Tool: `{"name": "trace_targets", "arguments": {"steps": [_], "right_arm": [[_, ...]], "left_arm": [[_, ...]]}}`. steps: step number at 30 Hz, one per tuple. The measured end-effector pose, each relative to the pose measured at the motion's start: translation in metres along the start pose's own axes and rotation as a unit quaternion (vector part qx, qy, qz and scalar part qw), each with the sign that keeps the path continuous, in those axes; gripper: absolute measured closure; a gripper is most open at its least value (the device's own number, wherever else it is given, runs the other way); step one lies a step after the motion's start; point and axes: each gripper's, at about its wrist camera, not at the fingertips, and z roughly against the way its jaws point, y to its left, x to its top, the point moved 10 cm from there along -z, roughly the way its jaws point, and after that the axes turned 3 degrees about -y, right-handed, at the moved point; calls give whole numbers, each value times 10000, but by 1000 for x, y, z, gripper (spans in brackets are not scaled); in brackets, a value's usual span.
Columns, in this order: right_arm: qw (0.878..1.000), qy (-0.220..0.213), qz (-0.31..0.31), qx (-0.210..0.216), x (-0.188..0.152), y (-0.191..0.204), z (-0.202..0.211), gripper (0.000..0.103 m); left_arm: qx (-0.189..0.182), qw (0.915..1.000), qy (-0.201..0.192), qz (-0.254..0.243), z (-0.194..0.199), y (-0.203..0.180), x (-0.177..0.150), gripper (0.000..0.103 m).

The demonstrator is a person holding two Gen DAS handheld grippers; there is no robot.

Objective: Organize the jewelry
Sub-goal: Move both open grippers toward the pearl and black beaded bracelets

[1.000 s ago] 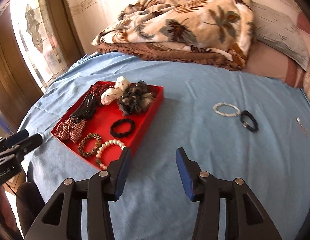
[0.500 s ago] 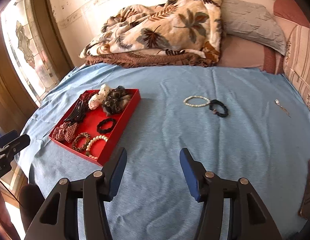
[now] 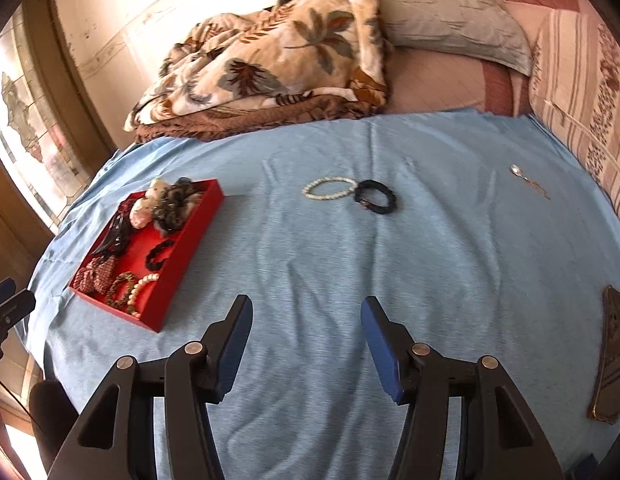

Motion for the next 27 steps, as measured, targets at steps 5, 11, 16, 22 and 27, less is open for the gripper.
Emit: {"name": "trace_targets", "arguments": {"steps": [5,11,16,22,27], "right_arm": [[9998,54,-155,-93,-1,-24,-7,42],[9993,99,-296,-202,-1,-49,-15,42],[9987,121,-412,-280,2,-69,-23,42],[9979,89,-524,-365,12,-91,-41,42],[9971,-18,-728,-218,26,-102,-63,42]], "left_arm": [[-32,9998,143,-127,-12,-12,-1,31],[-64,9992,281,-264,-26,-26,1,31],[-225,9985,408,-300,-41,-43,6,31],[-602,9969,444,-254,-63,-73,31,31],[-961,9945,365,-207,-94,-109,71,31]]}}
